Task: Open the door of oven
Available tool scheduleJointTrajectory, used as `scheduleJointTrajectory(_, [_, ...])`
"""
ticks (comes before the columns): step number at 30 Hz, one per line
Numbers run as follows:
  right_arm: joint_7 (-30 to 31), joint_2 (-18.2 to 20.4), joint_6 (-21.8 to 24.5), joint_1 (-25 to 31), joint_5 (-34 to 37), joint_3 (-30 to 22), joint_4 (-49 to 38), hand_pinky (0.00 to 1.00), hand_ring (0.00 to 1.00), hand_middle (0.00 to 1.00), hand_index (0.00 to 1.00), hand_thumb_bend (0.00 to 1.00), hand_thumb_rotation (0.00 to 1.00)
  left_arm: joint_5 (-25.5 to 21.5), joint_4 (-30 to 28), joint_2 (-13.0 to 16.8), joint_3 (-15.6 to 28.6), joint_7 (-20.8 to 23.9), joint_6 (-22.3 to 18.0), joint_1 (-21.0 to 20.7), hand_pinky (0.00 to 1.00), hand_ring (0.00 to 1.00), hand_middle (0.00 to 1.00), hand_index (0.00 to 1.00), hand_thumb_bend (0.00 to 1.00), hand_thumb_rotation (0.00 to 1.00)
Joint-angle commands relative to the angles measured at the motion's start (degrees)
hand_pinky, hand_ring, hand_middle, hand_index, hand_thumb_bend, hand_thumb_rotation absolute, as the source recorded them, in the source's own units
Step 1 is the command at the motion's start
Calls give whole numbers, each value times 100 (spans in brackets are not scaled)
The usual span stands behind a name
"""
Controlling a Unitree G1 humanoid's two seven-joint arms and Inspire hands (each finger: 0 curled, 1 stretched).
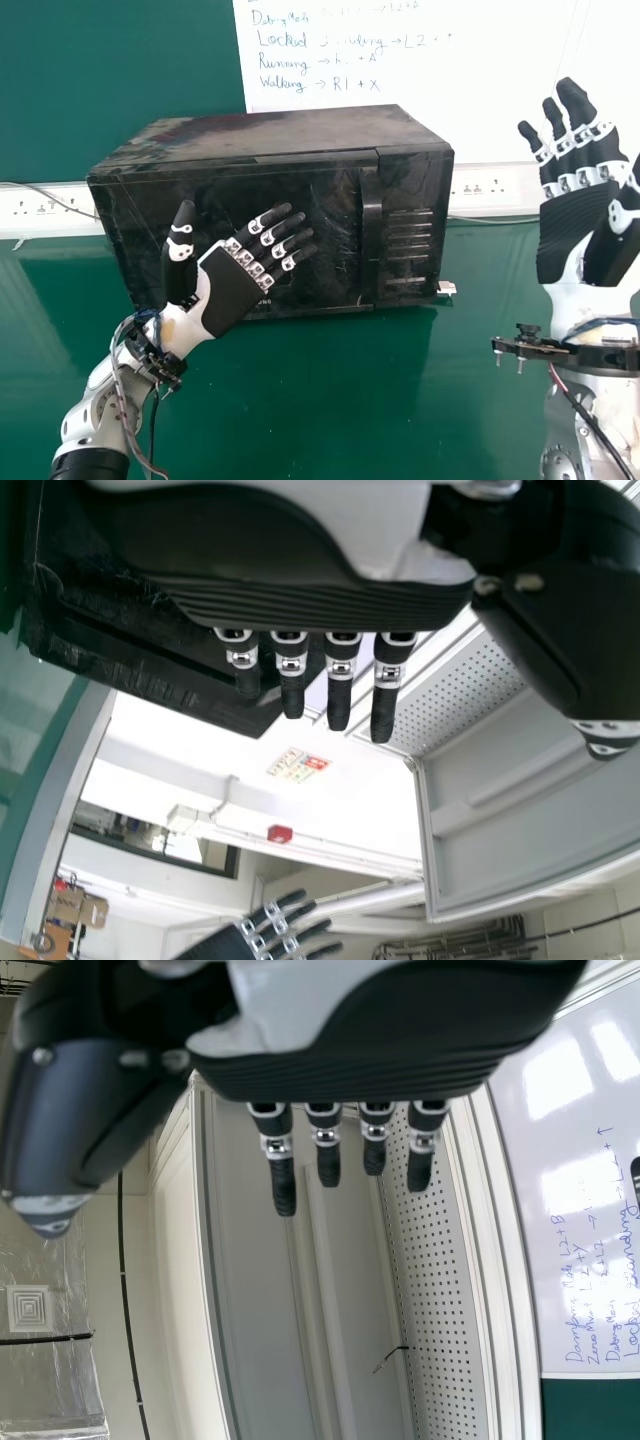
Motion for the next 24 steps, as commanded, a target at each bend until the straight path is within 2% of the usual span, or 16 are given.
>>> scheduleJointTrajectory(1, [-4,22,-39,-51,-34,24,50,92,99,96,89,100,100,107,-4,-30,-67,173,-44,-78,91,100,100,88,99,71])
scheduleJointTrajectory(4, [-10,42,-54,-52,-11,23,59,91,98,95,88,100,100,182,-44,-40,-102,378,-34,-47,91,100,100,88,100,73])
scheduleJointTrajectory(9, [-57,52,-55,-62,-74,36,28,90,98,95,89,100,100,183,68,-33,-99,418,20,-101,96,100,100,90,100,69])
scheduleJointTrajectory(13, [-51,73,-62,-75,-26,49,28,89,97,94,89,100,100,270,152,-72,-117,575,-63,-167,95,100,100,90,100,69])
scheduleJointTrajectory(21, [19,36,7,-49,131,49,22,89,97,94,90,100,100,418,348,-244,-144,1001,-118,-352,86,98,98,89,100,67])
scheduleJointTrajectory(24, [146,28,1,-71,312,54,75,94,98,96,92,100,100,492,419,-314,-159,1170,-213,-414,81,97,97,88,100,66])
